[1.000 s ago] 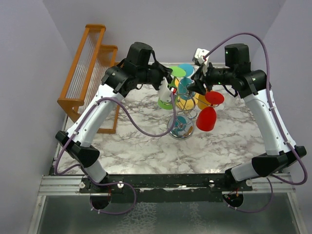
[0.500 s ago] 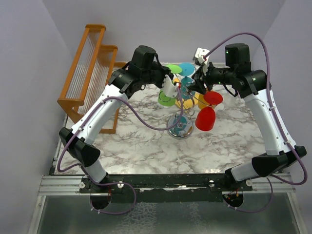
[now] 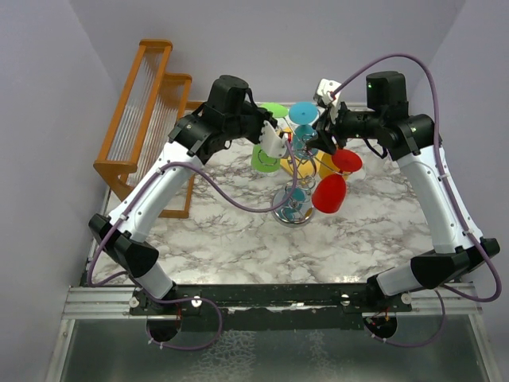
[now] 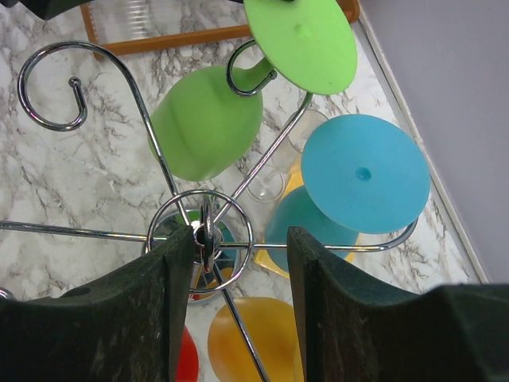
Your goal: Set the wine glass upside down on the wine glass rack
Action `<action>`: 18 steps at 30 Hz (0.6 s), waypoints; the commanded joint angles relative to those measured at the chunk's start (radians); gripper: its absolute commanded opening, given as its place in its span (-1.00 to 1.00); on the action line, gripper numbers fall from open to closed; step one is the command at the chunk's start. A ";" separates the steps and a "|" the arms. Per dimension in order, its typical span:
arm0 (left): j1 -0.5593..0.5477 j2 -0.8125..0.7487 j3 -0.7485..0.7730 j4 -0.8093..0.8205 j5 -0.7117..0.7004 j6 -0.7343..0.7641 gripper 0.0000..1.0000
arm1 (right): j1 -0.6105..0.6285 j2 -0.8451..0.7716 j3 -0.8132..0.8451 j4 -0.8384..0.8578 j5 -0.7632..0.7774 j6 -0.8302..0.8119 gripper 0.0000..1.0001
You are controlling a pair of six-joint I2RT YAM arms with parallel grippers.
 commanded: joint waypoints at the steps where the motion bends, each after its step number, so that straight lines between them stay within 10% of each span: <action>1: -0.005 -0.053 -0.003 -0.036 -0.016 -0.011 -1.00 | -0.004 -0.021 -0.006 0.035 0.042 -0.016 0.00; 18: -0.007 -0.052 -0.026 -0.054 0.104 -0.059 -0.94 | -0.004 -0.040 -0.002 0.034 0.029 0.006 0.18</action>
